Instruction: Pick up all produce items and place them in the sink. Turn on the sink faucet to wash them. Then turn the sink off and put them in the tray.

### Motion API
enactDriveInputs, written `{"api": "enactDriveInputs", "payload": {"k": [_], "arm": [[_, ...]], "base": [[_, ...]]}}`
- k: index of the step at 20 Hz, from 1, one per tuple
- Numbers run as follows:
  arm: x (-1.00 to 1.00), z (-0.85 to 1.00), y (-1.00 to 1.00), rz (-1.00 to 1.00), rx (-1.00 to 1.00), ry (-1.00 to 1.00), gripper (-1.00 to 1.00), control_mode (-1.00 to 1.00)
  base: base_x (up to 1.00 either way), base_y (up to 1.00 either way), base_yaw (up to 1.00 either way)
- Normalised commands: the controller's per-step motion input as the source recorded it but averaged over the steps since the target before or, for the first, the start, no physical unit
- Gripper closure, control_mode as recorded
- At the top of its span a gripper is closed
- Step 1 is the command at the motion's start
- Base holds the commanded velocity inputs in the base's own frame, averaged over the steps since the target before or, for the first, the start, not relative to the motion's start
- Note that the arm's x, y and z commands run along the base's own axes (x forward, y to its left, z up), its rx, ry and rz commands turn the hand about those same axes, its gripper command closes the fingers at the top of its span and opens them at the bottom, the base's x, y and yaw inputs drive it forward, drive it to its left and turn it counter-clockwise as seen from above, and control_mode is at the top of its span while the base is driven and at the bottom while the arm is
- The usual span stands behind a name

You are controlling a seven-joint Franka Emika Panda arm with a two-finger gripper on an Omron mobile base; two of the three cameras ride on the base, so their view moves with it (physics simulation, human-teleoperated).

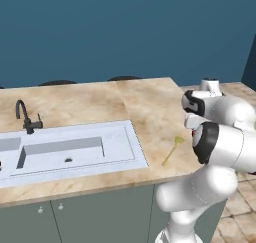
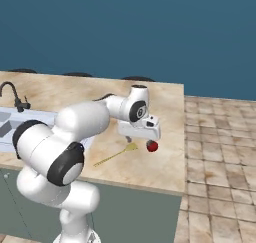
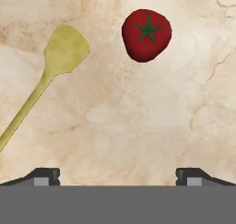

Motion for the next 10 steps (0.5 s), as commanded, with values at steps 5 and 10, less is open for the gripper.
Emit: {"api": "enactDriveInputs", "payload": {"k": [5, 10], "arm": [[0.3, -0.27, -0.18, 0.0, 0.0, 0.0, -1.0, -1.0], [0.28, -0.27, -0.17, 0.0, 0.0, 0.0, -1.0, -1.0]], "base": [[0.0, 0.0, 0.0], [0.0, 0.0, 0.0]]}}
